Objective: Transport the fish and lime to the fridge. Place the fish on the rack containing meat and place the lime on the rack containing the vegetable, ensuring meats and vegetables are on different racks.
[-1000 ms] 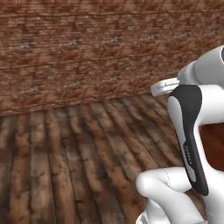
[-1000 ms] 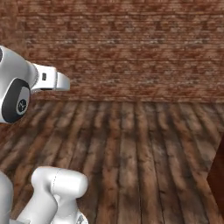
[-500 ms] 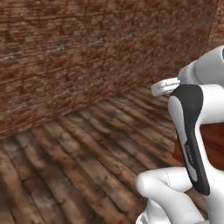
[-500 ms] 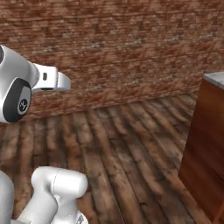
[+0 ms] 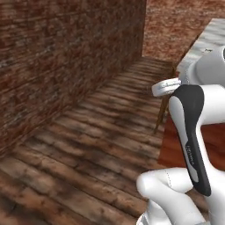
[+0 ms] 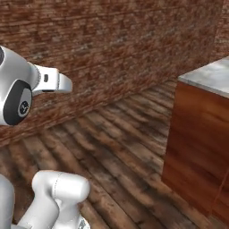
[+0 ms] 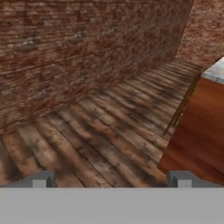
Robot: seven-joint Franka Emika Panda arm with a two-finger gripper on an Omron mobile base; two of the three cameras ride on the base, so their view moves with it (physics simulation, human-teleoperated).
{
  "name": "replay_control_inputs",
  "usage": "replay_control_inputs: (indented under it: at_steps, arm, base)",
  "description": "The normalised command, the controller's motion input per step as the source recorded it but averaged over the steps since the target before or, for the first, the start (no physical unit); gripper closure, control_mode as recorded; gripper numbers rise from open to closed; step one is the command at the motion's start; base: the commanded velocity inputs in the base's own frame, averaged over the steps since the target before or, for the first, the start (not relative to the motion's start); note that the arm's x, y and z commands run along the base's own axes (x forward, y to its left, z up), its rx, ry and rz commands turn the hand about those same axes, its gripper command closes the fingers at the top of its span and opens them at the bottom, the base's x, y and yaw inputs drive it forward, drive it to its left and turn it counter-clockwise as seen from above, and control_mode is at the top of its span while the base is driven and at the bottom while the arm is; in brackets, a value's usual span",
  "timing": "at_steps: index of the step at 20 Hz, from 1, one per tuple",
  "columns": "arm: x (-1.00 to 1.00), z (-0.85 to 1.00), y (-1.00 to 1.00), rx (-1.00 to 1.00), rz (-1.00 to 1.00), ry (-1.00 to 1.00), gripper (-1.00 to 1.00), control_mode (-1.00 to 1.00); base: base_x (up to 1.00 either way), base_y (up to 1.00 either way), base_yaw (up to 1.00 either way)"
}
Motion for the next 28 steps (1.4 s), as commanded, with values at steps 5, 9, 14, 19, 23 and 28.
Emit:
replay_control_inputs:
  at_steps: [5, 9, 14, 19, 23, 28]
  arm:
    - [0.00, 0.00, 0.00, 0.00, 0.00, 0.00, -1.00, 1.00]
    - [0.00, 0.00, 0.00, 0.00, 0.00, 0.00, -1.00, 1.00]
    - [0.00, 0.00, 0.00, 0.00, 0.00, 0.00, -1.00, 1.00]
    - [0.00, 0.00, 0.00, 0.00, 0.00, 0.00, -1.00, 1.00]
    - [0.00, 0.00, 0.00, 0.00, 0.00, 0.00, -1.00, 1.00]
    - [0.00, 0.00, 0.00, 0.00, 0.00, 0.00, -1.00, 1.00]
  base:
    - [1.00, 0.96, -0.59]
    - [1.00, 0.97, -0.59]
    - [1.00, 0.97, -0.59]
    - [1.00, 0.99, -0.58]
    - [0.97, 1.00, -0.47]
    - [0.93, 1.00, -0.43]
